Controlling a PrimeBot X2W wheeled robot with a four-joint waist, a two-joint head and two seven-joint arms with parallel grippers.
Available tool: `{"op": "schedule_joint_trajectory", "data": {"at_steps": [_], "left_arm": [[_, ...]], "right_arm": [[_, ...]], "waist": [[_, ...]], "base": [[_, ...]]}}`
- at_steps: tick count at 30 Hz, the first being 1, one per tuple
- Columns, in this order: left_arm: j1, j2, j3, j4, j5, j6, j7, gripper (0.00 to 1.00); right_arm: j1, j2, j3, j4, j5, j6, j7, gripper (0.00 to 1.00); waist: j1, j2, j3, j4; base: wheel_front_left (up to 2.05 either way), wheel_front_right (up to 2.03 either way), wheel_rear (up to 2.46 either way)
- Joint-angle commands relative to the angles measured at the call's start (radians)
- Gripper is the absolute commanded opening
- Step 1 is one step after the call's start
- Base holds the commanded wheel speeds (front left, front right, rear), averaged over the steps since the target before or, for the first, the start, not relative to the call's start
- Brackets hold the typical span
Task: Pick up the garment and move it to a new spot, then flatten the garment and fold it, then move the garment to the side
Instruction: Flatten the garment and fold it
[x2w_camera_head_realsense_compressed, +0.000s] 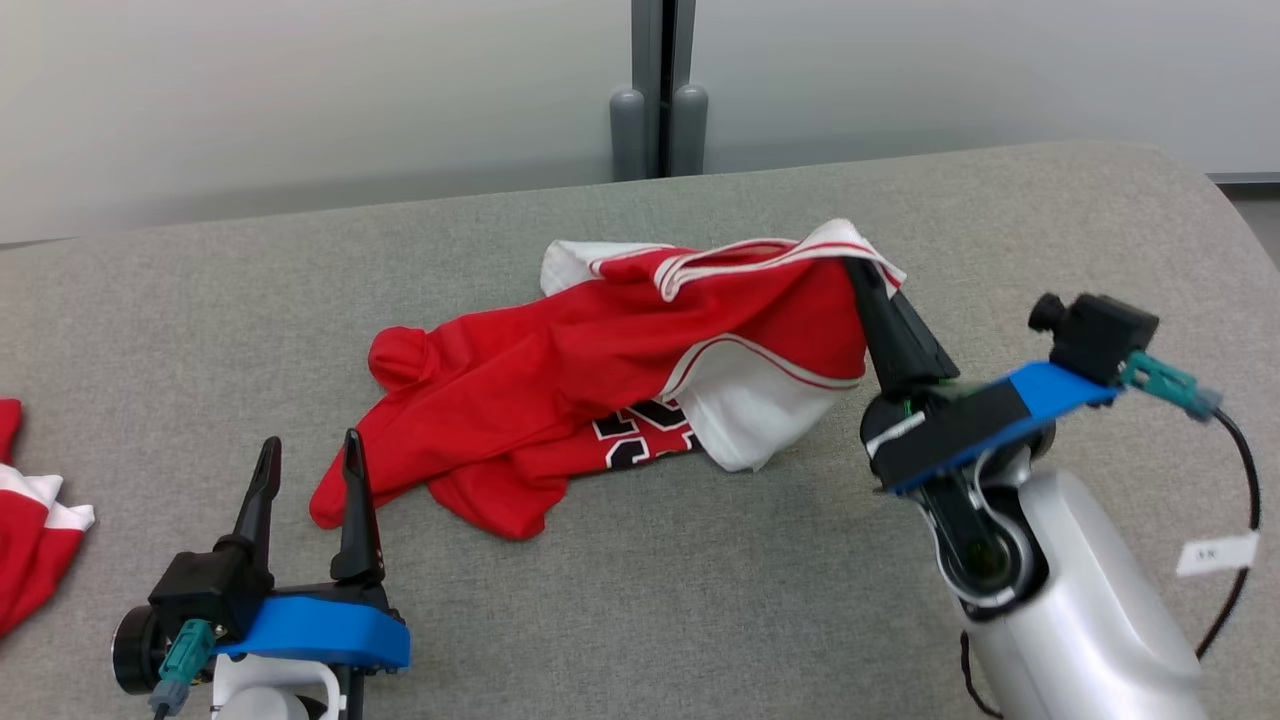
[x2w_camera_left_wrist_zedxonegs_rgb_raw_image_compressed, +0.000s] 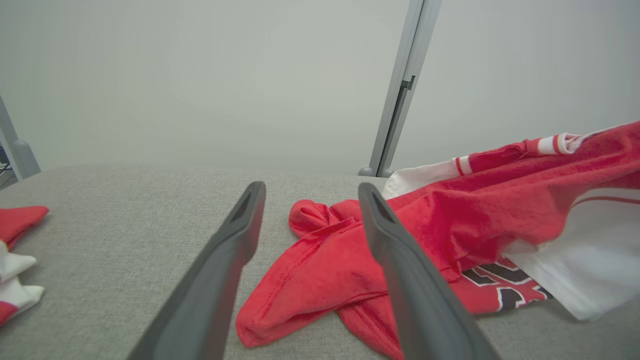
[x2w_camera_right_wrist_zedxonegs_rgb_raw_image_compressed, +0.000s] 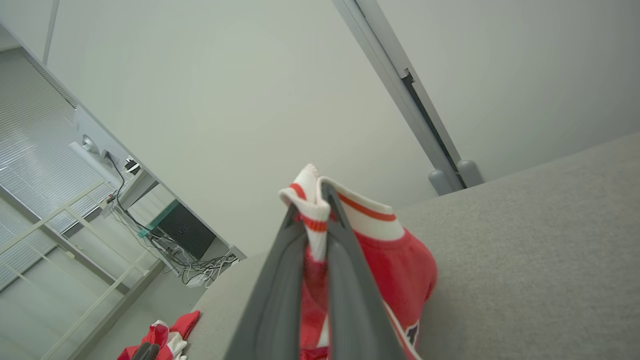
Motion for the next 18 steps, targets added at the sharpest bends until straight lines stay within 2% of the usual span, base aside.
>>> {"op": "schedule_joint_trajectory", "data": {"at_steps": [1,6,9,13,18], "left_arm": [[-0.002,0.008,0.003,-0.006,0.004,-0.002,-0.005,1.0],[-0.01,0.012,-0.001,-0.021,0.014,0.0,-0.005,1.0],[-0.021,0.013,-0.009,-0.026,0.018,0.0,-0.005,1.0],[-0.041,0.016,-0.018,-0.027,0.025,-0.003,-0.003,1.0],[-0.073,0.018,-0.042,-0.029,0.029,-0.01,-0.002,1.0]], "right_arm": [[0.056,0.007,-0.011,-0.076,-0.015,0.001,0.023,0.0],[0.24,0.014,-0.11,-0.349,-0.058,0.001,0.131,0.0],[0.3,0.016,-0.202,-0.402,-0.104,0.001,0.177,0.0],[0.247,0.016,-0.314,-0.304,-0.159,0.001,0.19,0.0],[0.103,0.016,-0.409,-0.082,-0.278,0.001,0.156,0.0]], "waist": [[0.0,0.0,0.004,-0.002],[0.0,0.0,0.024,0.0],[0.0,0.0,0.038,0.011],[0.0,0.0,0.061,0.033],[0.0,0.0,0.104,0.079]], "base": [[0.0,0.0,0.0],[0.0,0.0,0.0],[0.0,0.0,0.0],[0.0,0.0,0.0],[0.0,0.0,0.0]]}}
